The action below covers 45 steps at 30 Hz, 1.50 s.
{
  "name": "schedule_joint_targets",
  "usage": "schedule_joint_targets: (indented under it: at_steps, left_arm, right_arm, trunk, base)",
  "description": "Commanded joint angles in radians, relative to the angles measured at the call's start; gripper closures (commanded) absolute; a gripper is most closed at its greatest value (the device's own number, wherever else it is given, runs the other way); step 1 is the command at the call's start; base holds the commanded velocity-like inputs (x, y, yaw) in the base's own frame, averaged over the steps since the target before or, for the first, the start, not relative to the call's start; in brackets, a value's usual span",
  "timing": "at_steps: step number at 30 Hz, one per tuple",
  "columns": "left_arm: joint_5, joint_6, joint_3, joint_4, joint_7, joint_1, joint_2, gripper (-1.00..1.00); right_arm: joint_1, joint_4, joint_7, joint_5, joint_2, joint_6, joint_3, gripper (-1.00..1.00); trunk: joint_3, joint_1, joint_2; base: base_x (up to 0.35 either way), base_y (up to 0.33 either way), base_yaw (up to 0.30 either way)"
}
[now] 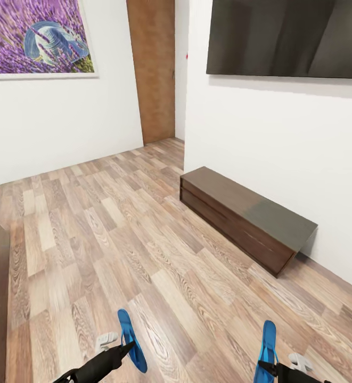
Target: In the bedroom, move the book from the bed onto either nightstand, and place the two sandals side by side next to the bed.
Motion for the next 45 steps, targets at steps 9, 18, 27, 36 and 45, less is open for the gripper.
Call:
schedule_joint_targets:
  at_steps: [9, 18, 27, 36, 45]
  left_arm:
    - [0.006, 0.007, 0.003, 0.001, -0.005, -0.001, -0.001, 1.0]
    - [0.007, 0.007, 0.003, 0.001, -0.004, -0.001, -0.001, 1.0]
    - [0.006, 0.007, 0.003, 0.003, -0.003, -0.001, -0.002, 1.0]
    - [0.006, 0.007, 0.003, 0.004, -0.003, -0.001, -0.005, 1.0]
    - [0.006, -0.06, 0.003, 0.048, -0.003, -0.001, -0.005, 1.0]
  right_arm:
    - [0.0, -0.001, 0.003, -0.002, 0.0, 0.011, -0.008, 1.0]
    - [0.0, -0.001, 0.003, -0.002, 0.0, 0.011, -0.008, 1.0]
    - [0.0, -0.001, 0.003, -0.002, -0.001, 0.012, -0.008, 1.0]
    - [0.0, -0.001, 0.003, -0.002, -0.001, 0.011, -0.008, 1.0]
    - [0.001, -0.001, 0.005, -0.002, -0.001, 0.011, -0.008, 1.0]
  trunk:
    - [-0.001, 0.0, 0.0]
    - [-0.001, 0.0, 0.0]
    - [-0.001, 0.0, 0.0]
    - [-0.001, 0.0, 0.0]
    - [0.01, 0.0, 0.0]
  base:
    - [0.0, 0.0, 0.292]
    - [0.0, 0.0, 0.293]
    - [0.0, 0.0, 0.293]
    - [0.0, 0.0, 0.208]
    - [0.0, 0.0, 0.008]
